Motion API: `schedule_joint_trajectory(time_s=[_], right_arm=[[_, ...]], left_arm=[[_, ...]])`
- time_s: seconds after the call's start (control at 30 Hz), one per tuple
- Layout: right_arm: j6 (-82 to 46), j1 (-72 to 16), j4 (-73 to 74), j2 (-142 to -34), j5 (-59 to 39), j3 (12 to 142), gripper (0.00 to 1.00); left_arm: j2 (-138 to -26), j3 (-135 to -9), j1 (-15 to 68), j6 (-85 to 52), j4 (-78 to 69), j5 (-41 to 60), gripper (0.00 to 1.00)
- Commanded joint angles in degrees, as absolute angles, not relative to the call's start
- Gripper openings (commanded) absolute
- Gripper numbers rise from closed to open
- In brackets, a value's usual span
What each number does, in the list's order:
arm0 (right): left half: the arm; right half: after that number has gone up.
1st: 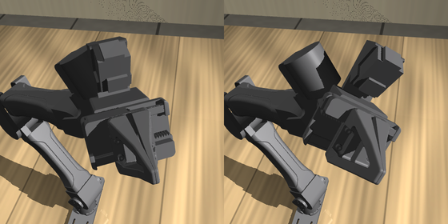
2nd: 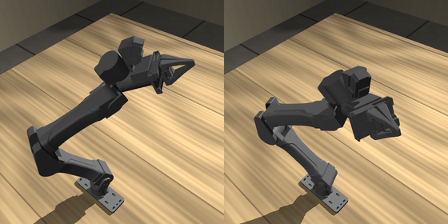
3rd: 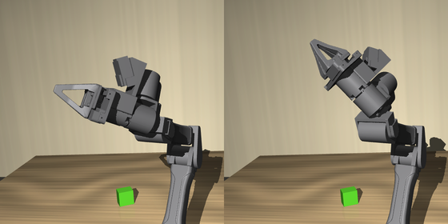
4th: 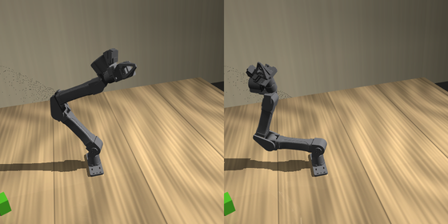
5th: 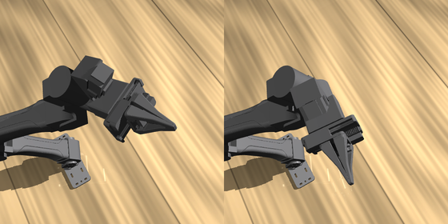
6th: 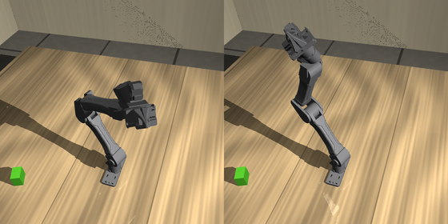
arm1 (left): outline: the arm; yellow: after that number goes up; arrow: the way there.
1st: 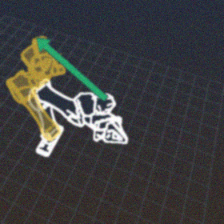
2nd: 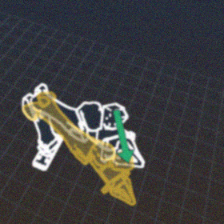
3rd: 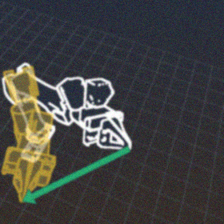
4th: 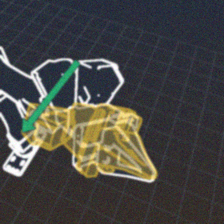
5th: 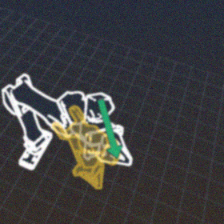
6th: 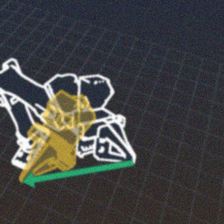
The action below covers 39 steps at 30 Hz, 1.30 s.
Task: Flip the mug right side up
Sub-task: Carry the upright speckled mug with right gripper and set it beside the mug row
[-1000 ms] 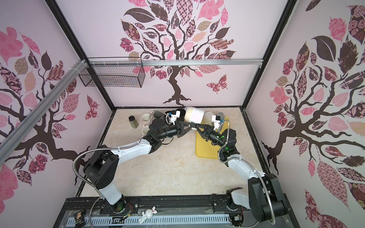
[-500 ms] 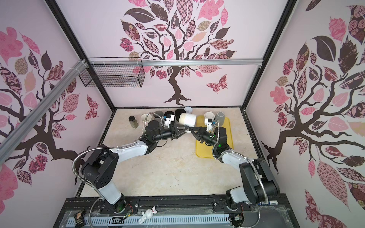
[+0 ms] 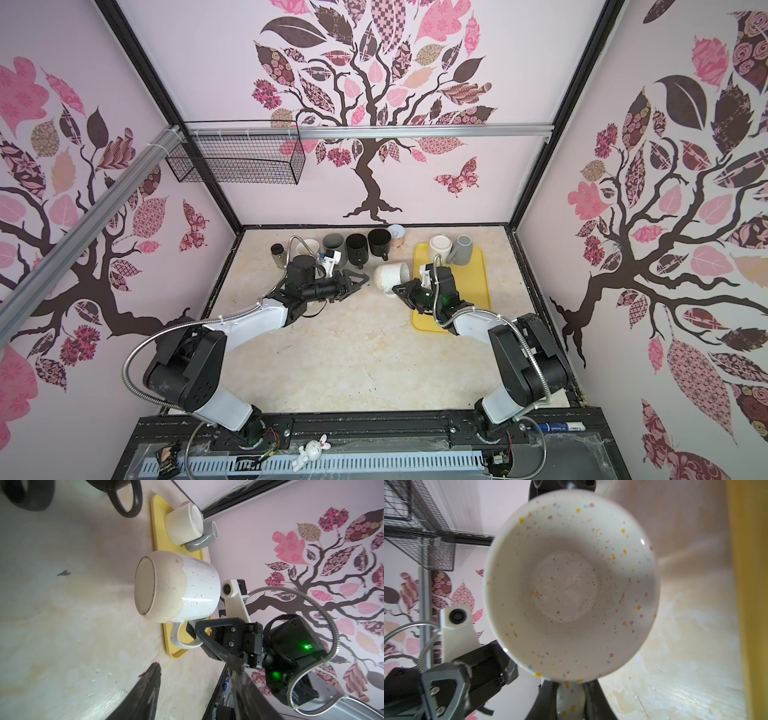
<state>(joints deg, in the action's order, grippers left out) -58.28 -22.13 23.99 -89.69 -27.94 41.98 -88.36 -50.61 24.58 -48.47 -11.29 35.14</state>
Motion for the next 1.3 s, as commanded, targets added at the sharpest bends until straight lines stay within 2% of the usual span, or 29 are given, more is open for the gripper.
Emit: schedule_joint_trajectory(time_s=[0.0,0.37,0.63,0.87,1.27], right_arm=[[-47.8,-24.8,18.2,-90.6,-21.8,49.9,0.00],[-34.4,-33.0,1.0,-98.3,-10.9,63.2,0.00],[-27.9,-40.9,-8.4,-105.9,1.3,75.5,0.00],[-26.8,-43.9,-12.1,-112.4,5.8,83.1,0.00],[-25.7,-44.5,-17.1,-120.8,9.0,94.7,0.00]], left_arm=[[-83.4,-54.1,24.4,-32.7,7.8,27.7,0.55],[-69.7,-52.4,23.2,-23.1,20.8,10.2,0.56],[-61.2,-55.2,22.7,-14.0,31.5,-0.6,0.60],[-54.7,-54.5,22.5,-7.2,37.4,-10.3,0.65],[-48.9,-49.8,22.6,-3.6,38.0,-14.2,0.67]])
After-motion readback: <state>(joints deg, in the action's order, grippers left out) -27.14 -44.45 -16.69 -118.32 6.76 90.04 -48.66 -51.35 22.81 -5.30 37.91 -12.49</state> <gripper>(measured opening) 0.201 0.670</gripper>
